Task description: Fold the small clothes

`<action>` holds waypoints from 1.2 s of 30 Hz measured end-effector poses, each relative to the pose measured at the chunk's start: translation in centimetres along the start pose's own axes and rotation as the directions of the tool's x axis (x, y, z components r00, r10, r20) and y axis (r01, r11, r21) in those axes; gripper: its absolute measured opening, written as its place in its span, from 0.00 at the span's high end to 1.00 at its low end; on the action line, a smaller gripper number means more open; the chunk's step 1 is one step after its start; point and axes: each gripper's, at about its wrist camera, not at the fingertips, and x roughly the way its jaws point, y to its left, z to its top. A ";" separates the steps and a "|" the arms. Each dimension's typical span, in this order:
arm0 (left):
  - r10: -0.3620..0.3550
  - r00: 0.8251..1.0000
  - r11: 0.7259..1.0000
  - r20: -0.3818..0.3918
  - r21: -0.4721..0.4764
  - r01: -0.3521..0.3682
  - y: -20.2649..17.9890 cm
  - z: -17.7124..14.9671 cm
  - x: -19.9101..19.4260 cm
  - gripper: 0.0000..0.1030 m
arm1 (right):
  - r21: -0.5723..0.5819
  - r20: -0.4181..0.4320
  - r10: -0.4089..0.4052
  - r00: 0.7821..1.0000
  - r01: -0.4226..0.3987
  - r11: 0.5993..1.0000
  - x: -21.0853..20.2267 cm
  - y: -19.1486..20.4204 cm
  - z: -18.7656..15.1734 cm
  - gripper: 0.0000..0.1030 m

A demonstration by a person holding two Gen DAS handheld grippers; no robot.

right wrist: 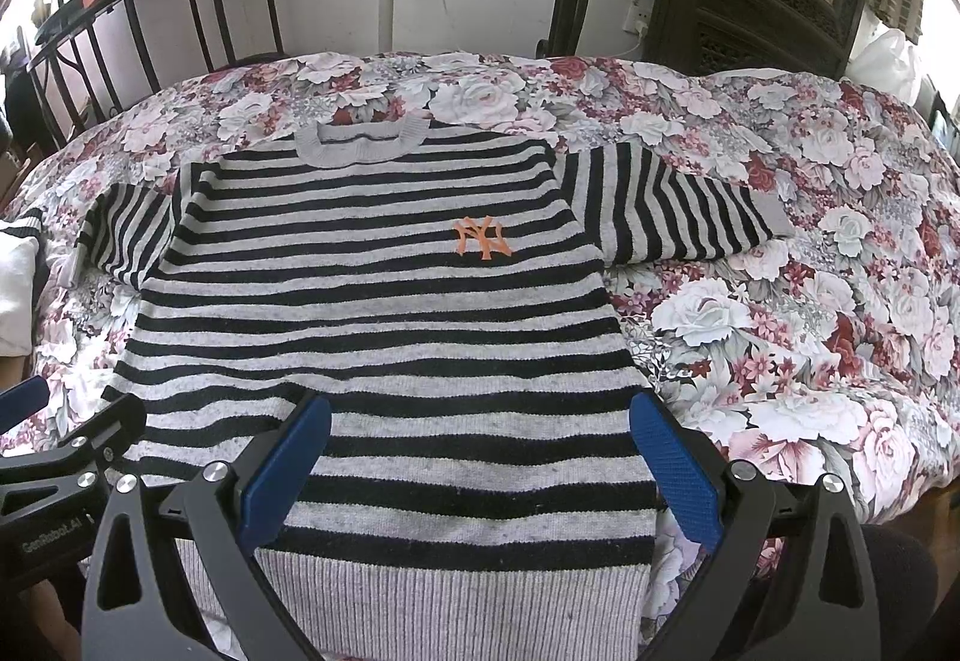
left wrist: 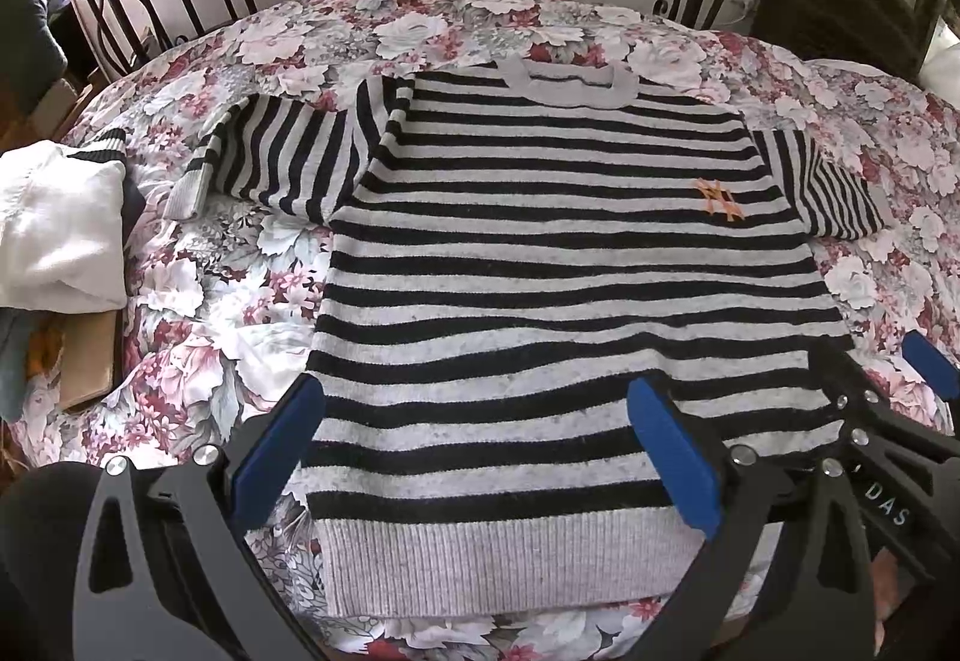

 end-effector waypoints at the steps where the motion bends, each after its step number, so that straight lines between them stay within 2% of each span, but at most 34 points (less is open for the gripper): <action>1: 0.000 1.000 1.000 0.000 0.000 0.000 0.0 0.0 0.0 0.04 | 0.000 -0.001 0.000 1.000 0.000 1.000 0.0 0.0 0.0 0.03; 36: 0.020 1.000 1.000 -0.022 0.008 -0.020 0.4 -0.5 0.9 0.04 | 0.001 -0.001 0.001 1.000 -0.001 1.000 0.2 -0.2 -0.1 0.03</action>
